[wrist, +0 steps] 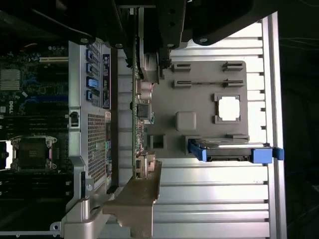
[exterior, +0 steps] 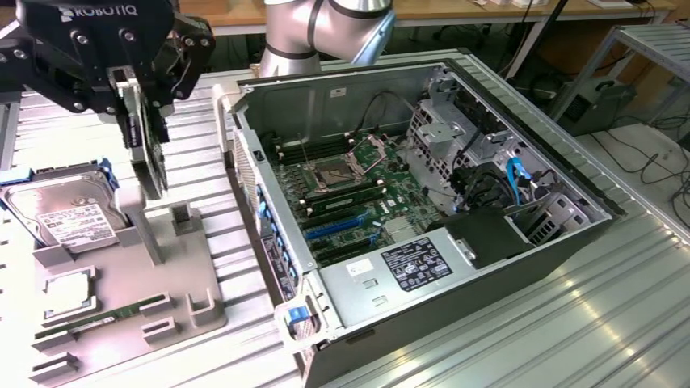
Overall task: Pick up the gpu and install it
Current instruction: 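Pick up the gpu and move the gpu toward the slot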
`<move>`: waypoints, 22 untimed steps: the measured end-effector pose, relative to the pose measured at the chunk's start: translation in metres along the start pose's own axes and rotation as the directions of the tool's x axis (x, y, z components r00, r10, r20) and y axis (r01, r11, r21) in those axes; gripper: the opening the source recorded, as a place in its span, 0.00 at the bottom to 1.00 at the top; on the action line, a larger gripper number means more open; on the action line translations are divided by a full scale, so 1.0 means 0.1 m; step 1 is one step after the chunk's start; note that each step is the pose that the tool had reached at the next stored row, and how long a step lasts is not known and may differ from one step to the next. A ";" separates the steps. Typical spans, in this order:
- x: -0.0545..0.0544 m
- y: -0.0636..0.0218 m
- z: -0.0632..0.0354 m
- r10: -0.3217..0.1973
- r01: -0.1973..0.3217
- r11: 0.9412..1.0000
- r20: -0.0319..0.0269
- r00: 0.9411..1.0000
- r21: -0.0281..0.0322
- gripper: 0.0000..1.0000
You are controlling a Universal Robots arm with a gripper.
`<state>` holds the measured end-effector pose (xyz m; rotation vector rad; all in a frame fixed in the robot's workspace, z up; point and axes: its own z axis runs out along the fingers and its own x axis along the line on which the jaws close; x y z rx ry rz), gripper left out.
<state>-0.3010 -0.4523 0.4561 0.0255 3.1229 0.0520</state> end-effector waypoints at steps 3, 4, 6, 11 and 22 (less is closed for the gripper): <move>-0.24 0.004 0.003 0.000 0.000 1.000 0.000 1.000 0.000 0.28; -0.34 0.006 0.005 0.000 0.000 1.000 0.000 1.000 0.000 0.28; -0.47 0.008 0.009 0.000 0.000 1.000 0.000 1.000 0.000 0.28; -0.57 0.010 0.011 0.000 0.000 1.000 0.000 1.000 0.001 0.28; -0.69 0.012 0.014 0.000 0.000 1.000 0.000 1.000 0.001 0.28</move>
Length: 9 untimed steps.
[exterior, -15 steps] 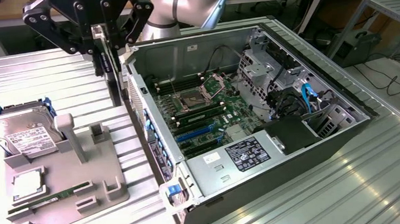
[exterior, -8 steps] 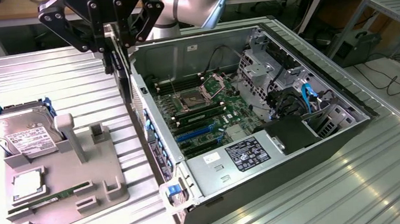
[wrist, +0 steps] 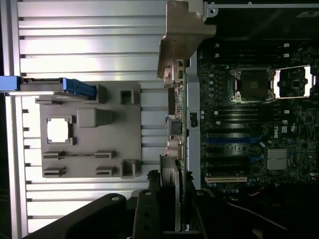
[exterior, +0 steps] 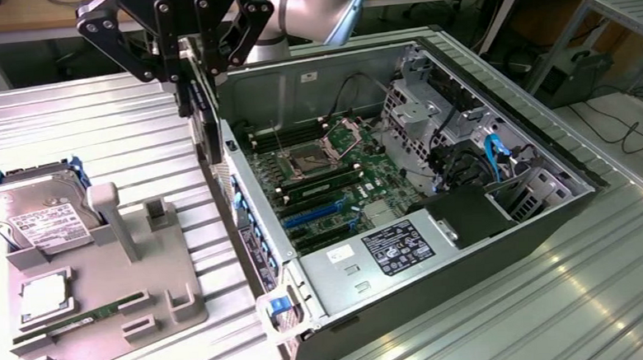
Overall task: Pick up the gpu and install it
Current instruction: 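Pick up the gpu and move the gpu toward the slot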
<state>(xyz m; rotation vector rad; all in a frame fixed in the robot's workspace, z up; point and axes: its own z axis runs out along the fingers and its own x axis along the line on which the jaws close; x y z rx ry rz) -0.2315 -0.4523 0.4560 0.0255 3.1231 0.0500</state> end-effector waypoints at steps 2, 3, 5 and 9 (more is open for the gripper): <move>-0.01 0.000 0.000 0.000 0.000 1.000 0.000 1.000 0.000 0.28; -0.04 0.001 0.000 0.000 0.000 1.000 0.000 1.000 0.000 0.28; -0.06 0.001 0.001 0.000 0.000 1.000 0.000 1.000 0.000 0.28; -0.11 0.002 0.002 0.000 0.000 1.000 0.000 1.000 0.000 0.28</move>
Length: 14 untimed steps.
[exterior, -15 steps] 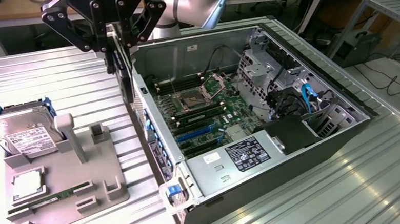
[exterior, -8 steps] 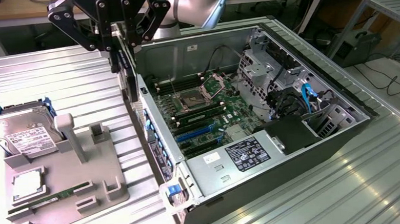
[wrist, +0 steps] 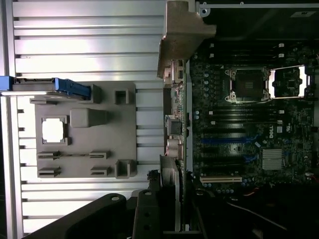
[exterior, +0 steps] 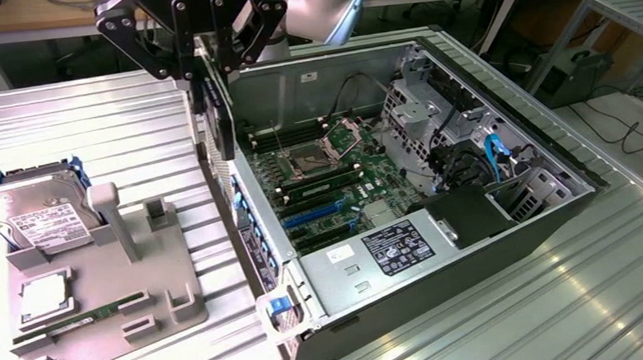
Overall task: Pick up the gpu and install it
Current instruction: 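Pick up the gpu and move the gpu toward the slot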
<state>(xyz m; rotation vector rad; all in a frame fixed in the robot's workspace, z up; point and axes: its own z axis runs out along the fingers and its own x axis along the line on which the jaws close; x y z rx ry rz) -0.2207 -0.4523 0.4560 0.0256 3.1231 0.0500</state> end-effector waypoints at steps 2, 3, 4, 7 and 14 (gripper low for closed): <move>-0.03 0.000 0.001 0.000 0.000 1.000 0.000 1.000 0.000 0.28; -0.04 0.001 0.001 0.000 0.000 1.000 0.000 1.000 0.000 0.28; -0.05 0.001 0.001 0.000 0.000 1.000 0.000 1.000 0.000 0.28; -0.09 0.001 0.001 0.000 0.000 1.000 0.000 1.000 0.000 0.28; -0.16 0.003 0.003 0.000 0.000 1.000 0.000 1.000 0.000 0.28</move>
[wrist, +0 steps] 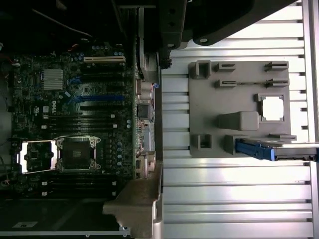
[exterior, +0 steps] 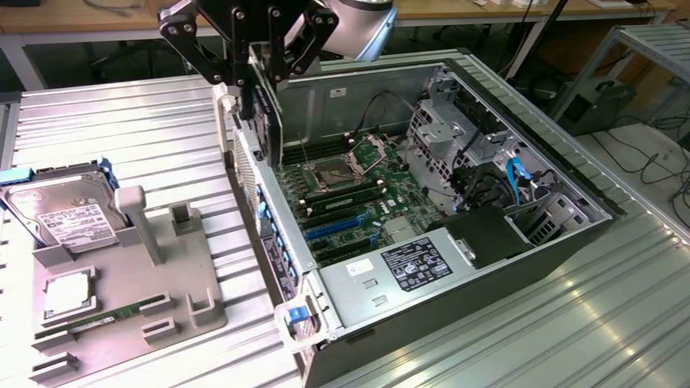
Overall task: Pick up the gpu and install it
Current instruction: 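Pick up the gpu and move the gpu toward the slot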
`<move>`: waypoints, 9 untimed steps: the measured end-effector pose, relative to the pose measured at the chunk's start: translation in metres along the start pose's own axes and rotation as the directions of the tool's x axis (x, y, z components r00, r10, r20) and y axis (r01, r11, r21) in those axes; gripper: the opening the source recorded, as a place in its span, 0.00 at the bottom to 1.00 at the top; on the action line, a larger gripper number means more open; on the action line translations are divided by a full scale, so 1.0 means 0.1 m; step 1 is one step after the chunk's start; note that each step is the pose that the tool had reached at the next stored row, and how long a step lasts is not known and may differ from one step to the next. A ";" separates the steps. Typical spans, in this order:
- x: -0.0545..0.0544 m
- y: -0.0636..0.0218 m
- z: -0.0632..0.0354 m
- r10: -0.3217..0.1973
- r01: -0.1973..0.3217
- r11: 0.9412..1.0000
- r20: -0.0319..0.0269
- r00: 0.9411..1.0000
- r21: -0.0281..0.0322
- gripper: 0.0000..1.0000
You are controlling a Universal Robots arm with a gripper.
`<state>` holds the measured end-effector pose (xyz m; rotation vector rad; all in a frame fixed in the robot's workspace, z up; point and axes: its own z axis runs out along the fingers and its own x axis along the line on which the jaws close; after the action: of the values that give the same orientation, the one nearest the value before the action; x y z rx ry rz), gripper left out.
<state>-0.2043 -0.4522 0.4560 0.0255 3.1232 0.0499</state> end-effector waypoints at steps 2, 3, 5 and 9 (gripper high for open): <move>-0.04 0.001 0.001 0.000 0.000 1.000 0.000 1.000 0.000 0.28; -0.05 0.000 0.001 0.000 0.000 1.000 0.000 1.000 0.000 0.28; -0.07 0.001 0.001 0.000 0.000 1.000 0.000 1.000 0.000 0.28; -0.12 0.002 0.002 0.000 0.000 1.000 0.000 1.000 0.000 0.28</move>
<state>-0.1925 -0.4523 0.4560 0.0255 3.1232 0.0499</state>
